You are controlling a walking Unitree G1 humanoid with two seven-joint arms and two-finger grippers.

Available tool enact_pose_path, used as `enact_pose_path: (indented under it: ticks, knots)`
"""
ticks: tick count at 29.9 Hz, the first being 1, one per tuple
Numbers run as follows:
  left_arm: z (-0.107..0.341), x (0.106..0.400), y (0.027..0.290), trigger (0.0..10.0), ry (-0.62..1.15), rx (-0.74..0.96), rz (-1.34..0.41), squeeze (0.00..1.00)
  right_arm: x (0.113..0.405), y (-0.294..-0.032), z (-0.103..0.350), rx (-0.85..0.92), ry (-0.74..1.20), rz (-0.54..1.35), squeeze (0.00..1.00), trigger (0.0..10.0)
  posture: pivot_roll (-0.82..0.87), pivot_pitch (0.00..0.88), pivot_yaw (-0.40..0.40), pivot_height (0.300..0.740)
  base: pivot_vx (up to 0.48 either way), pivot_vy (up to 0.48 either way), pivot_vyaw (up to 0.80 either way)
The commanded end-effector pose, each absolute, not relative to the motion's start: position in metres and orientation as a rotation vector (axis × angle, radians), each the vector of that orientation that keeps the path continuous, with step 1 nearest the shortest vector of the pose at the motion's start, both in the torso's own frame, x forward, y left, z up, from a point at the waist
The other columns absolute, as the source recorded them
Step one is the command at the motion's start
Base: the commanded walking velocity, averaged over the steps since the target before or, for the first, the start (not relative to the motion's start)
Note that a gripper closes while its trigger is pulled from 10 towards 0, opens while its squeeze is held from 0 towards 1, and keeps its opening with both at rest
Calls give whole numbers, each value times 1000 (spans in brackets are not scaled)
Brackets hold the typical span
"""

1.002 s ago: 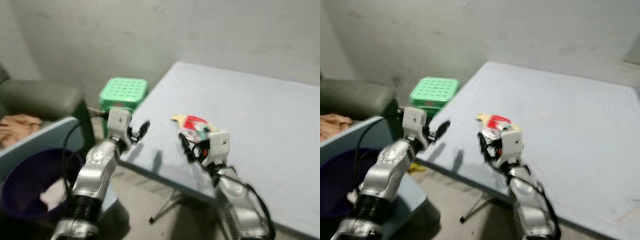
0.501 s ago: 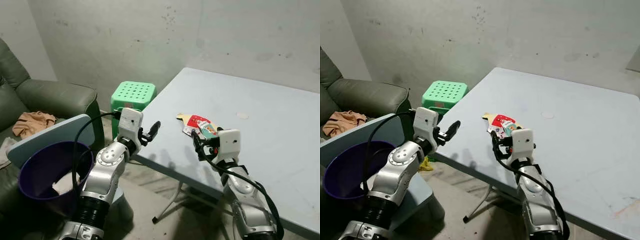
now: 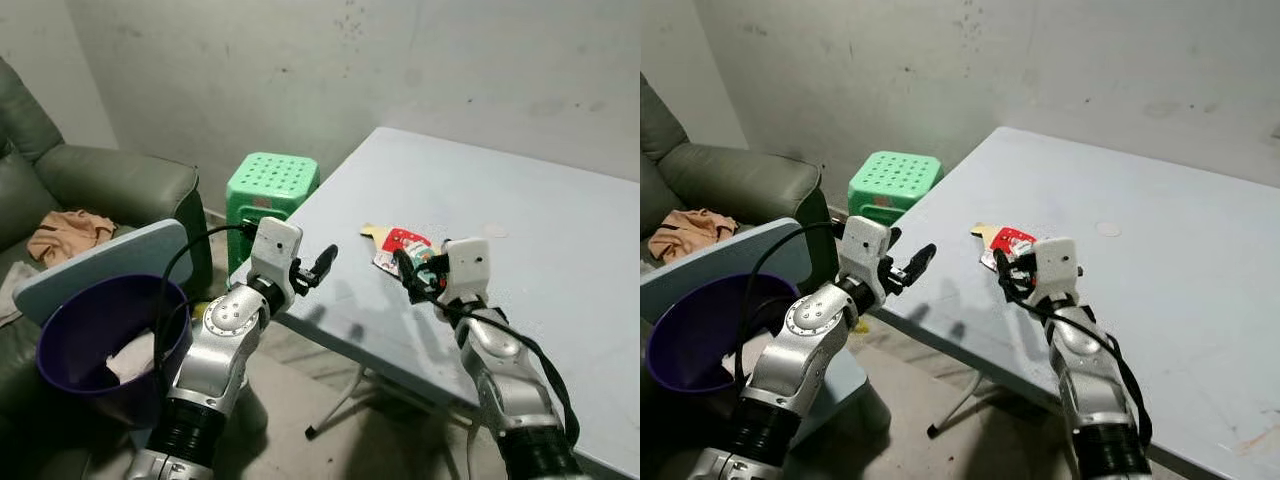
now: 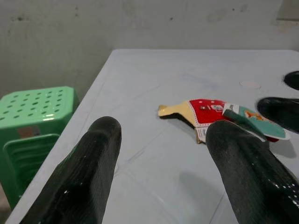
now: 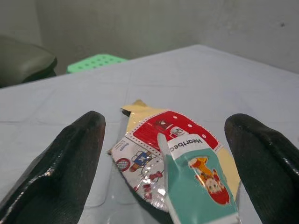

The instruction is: Picking trash to rubbish bin

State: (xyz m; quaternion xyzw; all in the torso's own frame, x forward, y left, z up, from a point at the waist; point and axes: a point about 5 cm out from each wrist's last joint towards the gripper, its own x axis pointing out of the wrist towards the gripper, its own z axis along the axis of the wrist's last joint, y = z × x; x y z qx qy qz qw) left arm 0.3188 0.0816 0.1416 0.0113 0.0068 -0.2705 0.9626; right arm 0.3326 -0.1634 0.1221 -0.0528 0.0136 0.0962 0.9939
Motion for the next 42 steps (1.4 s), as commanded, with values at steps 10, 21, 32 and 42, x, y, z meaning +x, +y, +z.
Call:
enact_pose_path:
  ticks: [10,21,32,42]
  knots:
    - [142,296,68,10000,3,41,-643,0,350,-167,122,-176,67,226,0,10000,32,0,-66,740,0,0,0]
    - [143,285,63,10000,6,24,-662,0,355,-171,102,-200,192,234,0,8941,46,0,-81,740,0,0,0]
    - [142,273,57,10000,21,7,-705,0,360,-175,98,-200,235,223,0,2314,55,0,-87,740,0,0,0]
    - [140,266,53,10000,33,1,-721,0,363,-177,96,-213,262,216,0,0,59,0,-91,740,0,0,0]
